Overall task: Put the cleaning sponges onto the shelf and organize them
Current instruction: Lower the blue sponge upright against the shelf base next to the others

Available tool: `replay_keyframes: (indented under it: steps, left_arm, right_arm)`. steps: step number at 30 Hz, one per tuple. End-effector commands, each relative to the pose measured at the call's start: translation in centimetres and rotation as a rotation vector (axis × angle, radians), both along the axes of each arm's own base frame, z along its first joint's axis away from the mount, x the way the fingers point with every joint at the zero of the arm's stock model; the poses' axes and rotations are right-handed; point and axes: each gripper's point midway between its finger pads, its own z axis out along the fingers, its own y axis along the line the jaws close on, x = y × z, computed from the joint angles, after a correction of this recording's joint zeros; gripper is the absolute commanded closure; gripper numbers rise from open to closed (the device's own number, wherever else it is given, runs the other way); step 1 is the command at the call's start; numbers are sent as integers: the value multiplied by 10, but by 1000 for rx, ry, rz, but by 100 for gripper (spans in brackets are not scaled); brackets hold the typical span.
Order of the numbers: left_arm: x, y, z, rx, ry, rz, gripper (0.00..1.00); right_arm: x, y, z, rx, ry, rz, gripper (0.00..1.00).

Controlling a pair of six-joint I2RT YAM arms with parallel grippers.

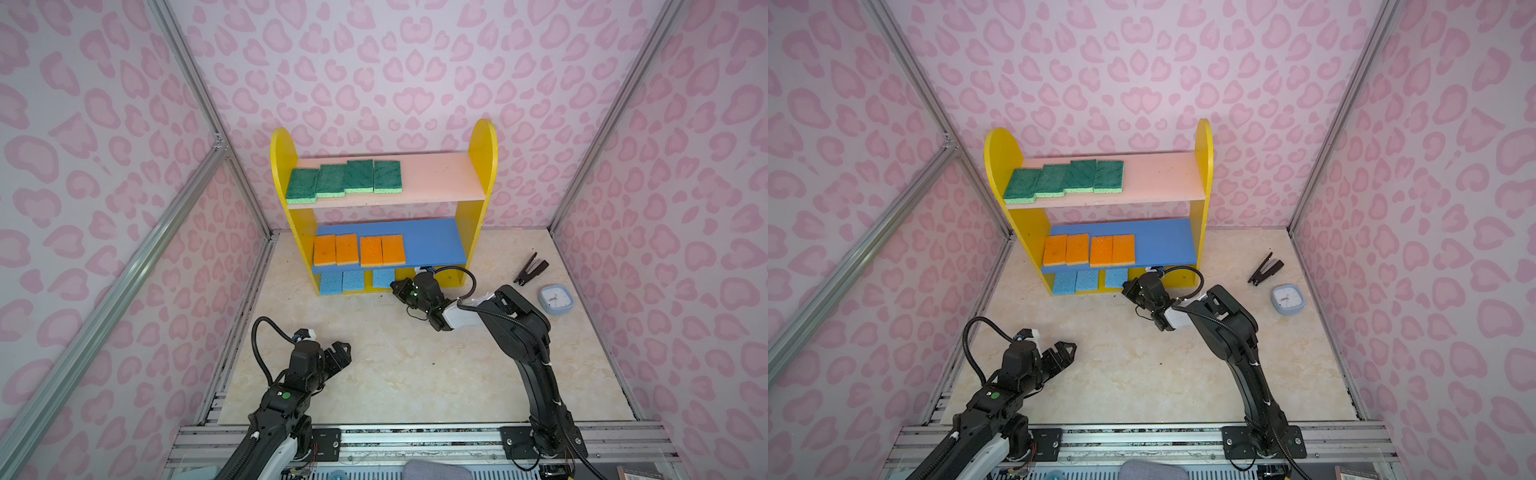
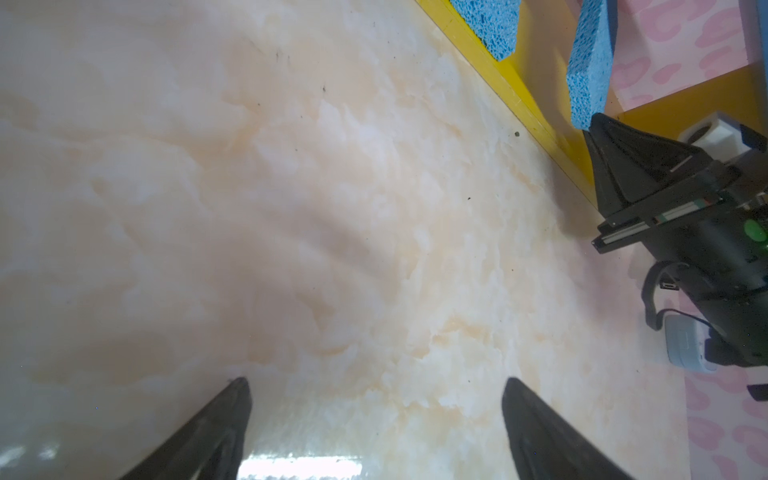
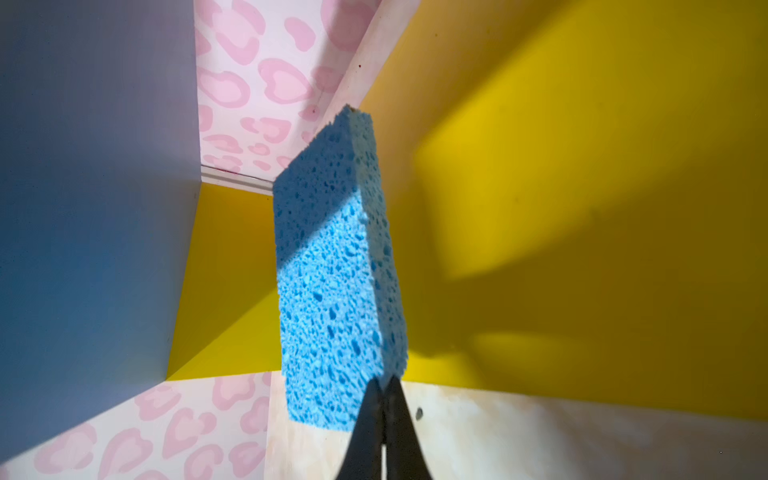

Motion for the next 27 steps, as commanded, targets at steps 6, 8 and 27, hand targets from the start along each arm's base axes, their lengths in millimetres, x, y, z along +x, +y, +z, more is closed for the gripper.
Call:
replay_keyframes:
  steps: [6, 8, 27]
  left_arm:
    - [0, 2, -3, 10, 4, 2, 5]
    - [-1, 1, -3, 10, 4, 0, 5]
    - [-1, 2, -3, 12, 8, 2, 5]
  right_arm:
    - [9, 18, -15, -28, 15, 14, 100]
    - [10, 20, -17, -32, 18, 13, 100]
    - [10, 28, -19, -93, 30, 23, 99]
